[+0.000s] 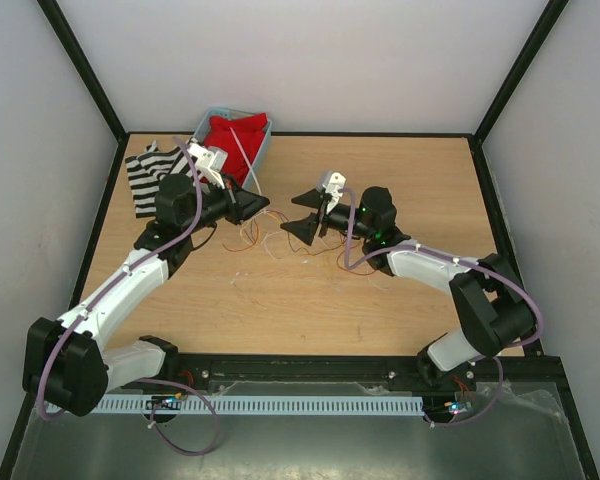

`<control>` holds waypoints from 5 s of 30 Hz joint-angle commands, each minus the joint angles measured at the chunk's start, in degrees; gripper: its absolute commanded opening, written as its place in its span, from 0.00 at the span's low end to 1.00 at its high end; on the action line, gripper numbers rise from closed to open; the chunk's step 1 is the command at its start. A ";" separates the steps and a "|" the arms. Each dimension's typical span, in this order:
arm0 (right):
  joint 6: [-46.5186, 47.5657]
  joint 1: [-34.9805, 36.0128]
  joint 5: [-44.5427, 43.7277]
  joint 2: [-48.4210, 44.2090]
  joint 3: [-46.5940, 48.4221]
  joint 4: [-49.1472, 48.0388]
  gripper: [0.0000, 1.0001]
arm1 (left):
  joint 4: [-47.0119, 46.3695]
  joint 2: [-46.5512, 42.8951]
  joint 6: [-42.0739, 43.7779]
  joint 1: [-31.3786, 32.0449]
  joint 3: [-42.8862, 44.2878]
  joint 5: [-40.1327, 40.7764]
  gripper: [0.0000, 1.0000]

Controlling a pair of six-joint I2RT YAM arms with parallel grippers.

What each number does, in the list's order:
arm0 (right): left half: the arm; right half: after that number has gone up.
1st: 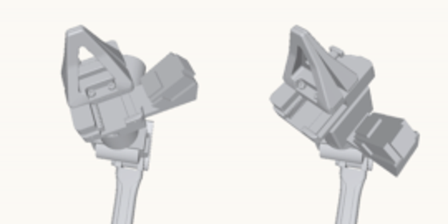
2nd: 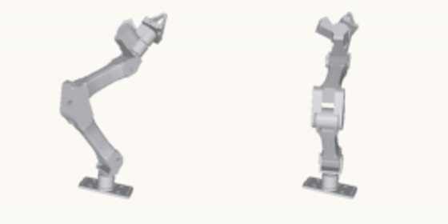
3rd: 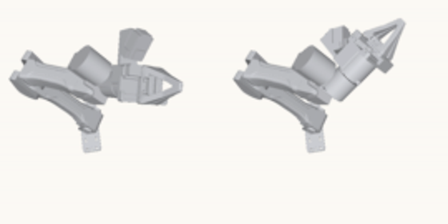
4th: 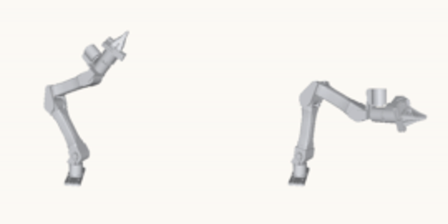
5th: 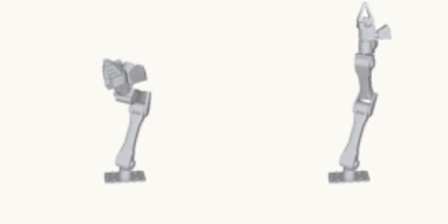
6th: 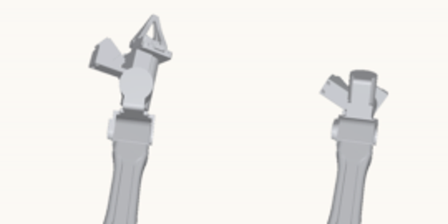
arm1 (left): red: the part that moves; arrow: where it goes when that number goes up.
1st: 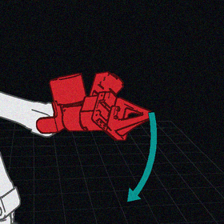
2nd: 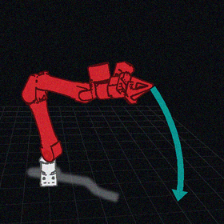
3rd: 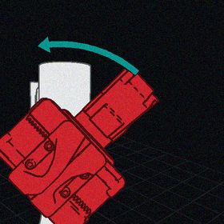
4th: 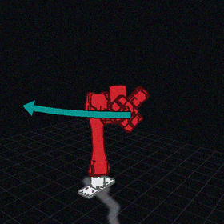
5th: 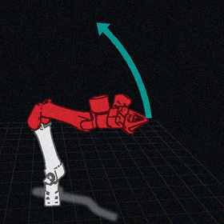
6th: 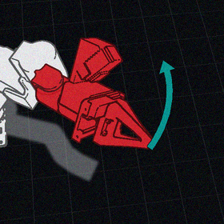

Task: Zip-tie the wires
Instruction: Adjust the cable at the center of the board.

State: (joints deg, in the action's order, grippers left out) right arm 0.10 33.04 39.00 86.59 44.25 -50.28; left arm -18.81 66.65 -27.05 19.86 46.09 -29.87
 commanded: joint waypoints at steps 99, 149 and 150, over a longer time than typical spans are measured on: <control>4.11 -0.15 -2.00 -20.91 -9.45 19.87 0.00 | -1.69 -1.39 -1.17 -1.75 -0.56 -0.37 0.00; 1.40 -7.47 -7.41 -29.99 -13.78 20.75 0.00 | -1.67 -1.61 -0.99 -1.93 -1.00 0.07 0.00; 1.40 -7.47 -7.51 -30.00 -13.83 20.75 0.00 | -1.68 -1.60 -0.98 -1.93 -1.00 0.07 0.00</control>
State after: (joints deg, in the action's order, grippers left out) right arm 2.31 25.98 31.68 57.78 30.96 -29.56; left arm -18.83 65.52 -27.92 18.31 45.23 -29.76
